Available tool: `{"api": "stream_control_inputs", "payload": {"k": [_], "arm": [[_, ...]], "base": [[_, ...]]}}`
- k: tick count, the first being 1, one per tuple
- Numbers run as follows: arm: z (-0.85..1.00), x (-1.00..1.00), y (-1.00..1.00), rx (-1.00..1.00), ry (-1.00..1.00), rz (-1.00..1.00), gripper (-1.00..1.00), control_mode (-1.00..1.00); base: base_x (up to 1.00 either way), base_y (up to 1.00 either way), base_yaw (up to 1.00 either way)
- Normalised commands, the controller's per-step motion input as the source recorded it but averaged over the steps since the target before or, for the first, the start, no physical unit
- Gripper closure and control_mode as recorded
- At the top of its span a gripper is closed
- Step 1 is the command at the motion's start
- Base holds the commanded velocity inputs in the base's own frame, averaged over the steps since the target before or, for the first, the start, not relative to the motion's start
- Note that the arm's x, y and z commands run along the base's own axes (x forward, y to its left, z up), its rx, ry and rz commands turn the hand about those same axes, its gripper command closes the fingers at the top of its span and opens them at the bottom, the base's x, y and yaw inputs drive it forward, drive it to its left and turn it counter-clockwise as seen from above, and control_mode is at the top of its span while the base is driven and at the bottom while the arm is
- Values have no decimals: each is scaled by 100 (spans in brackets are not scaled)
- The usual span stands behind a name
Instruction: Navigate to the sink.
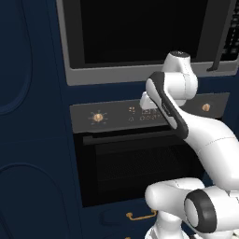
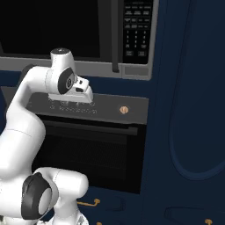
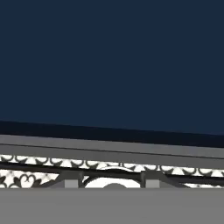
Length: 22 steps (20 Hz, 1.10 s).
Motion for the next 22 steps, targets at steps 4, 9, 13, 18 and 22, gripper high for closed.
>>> {"api": "stream_control_inputs", "payload": {"k": [4,9,13,18,22], "arm": [[2,-3,0,0,0,0,-100,-100],[0,-84,0,0,-1,0,-100,-100],[0,-100,0,0,-6,0,-100,-100],[0,-98,-12,0,-1,-1,-100,-100],[0,-79,-13,0,0,-1,-100,-100]], "base": [[0,0,0],[0,0,0],[0,0,0],[0,0,0],[0,0,0]]}}
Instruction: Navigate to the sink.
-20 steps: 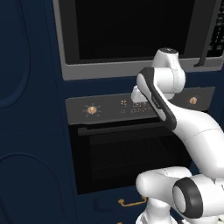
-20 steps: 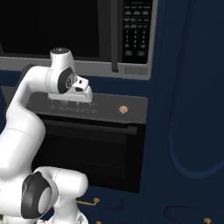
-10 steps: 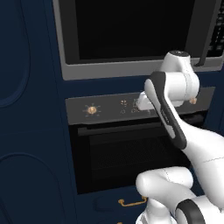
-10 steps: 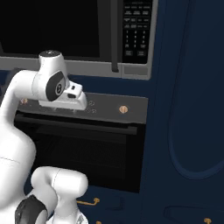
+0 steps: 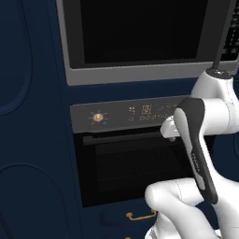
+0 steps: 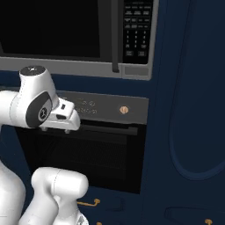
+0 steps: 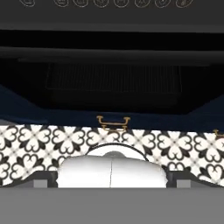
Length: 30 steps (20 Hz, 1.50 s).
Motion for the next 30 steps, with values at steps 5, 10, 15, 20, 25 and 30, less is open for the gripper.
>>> {"api": "stream_control_inputs", "payload": {"k": [5,10,15,20,25,30], "arm": [[0,-29,-4,0,0,-1,-100,100],[0,0,0,0,0,0,-100,100],[0,0,0,0,0,0,-100,100],[0,0,0,0,0,0,-100,100],[0,0,0,0,0,0,-100,100],[0,0,0,0,0,0,-100,100]], "base": [[-8,0,0],[-70,0,6],[-67,48,83],[-44,51,99],[-35,42,100],[-1,26,92]]}}
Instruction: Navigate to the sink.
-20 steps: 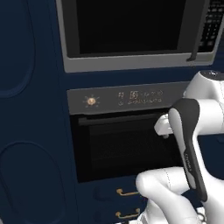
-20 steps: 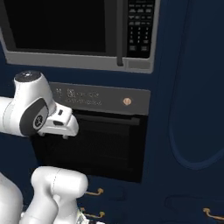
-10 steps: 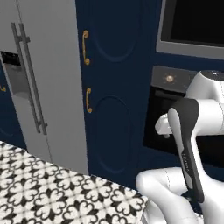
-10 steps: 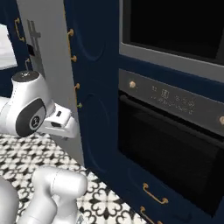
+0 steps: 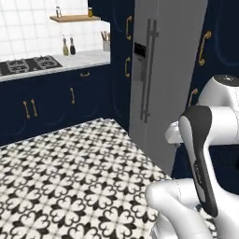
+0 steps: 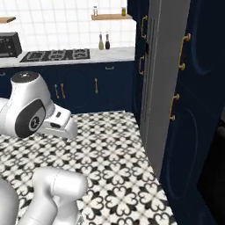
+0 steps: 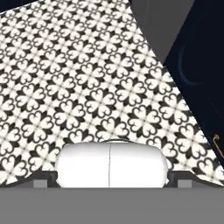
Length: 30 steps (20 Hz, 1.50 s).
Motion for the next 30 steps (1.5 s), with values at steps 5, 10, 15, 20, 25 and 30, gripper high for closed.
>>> {"api": "stream_control_inputs", "payload": {"k": [5,10,15,20,25,30], "arm": [[0,0,0,0,0,0,-100,100],[0,0,0,0,0,0,-100,100],[0,0,0,0,0,0,-100,100],[0,0,0,0,0,0,-100,100],[0,0,0,0,0,0,-100,100],[0,0,0,0,0,0,-100,100]], "base": [[13,15,65],[41,31,65],[11,5,93],[14,0,96],[41,0,90],[85,-26,63]]}}
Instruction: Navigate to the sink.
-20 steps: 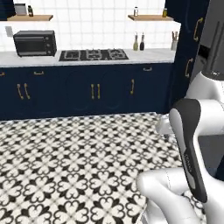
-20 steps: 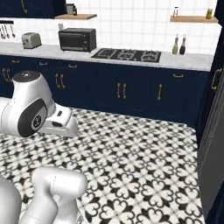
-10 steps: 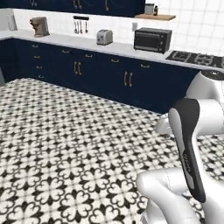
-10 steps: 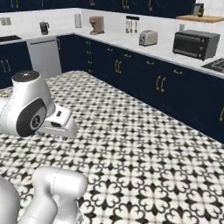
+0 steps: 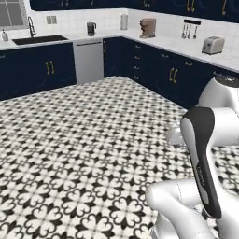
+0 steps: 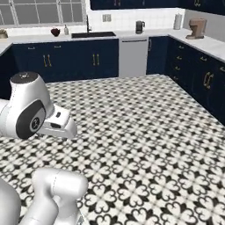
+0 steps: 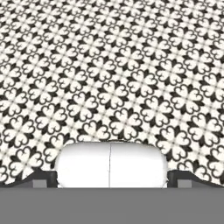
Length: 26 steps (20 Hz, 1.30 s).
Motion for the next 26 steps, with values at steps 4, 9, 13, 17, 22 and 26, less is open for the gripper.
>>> {"api": "stream_control_inputs", "payload": {"k": [4,9,13,17,22,26], "arm": [[0,0,0,0,0,0,-100,100],[0,0,0,0,0,0,-100,100],[0,0,0,0,0,0,-100,100],[0,0,0,0,0,0,-100,100],[0,0,0,0,0,0,-100,100],[0,0,0,0,0,0,-100,100]], "base": [[100,-52,43],[100,-42,42],[100,-49,40],[100,-69,22],[100,-57,14],[100,-57,10]]}}
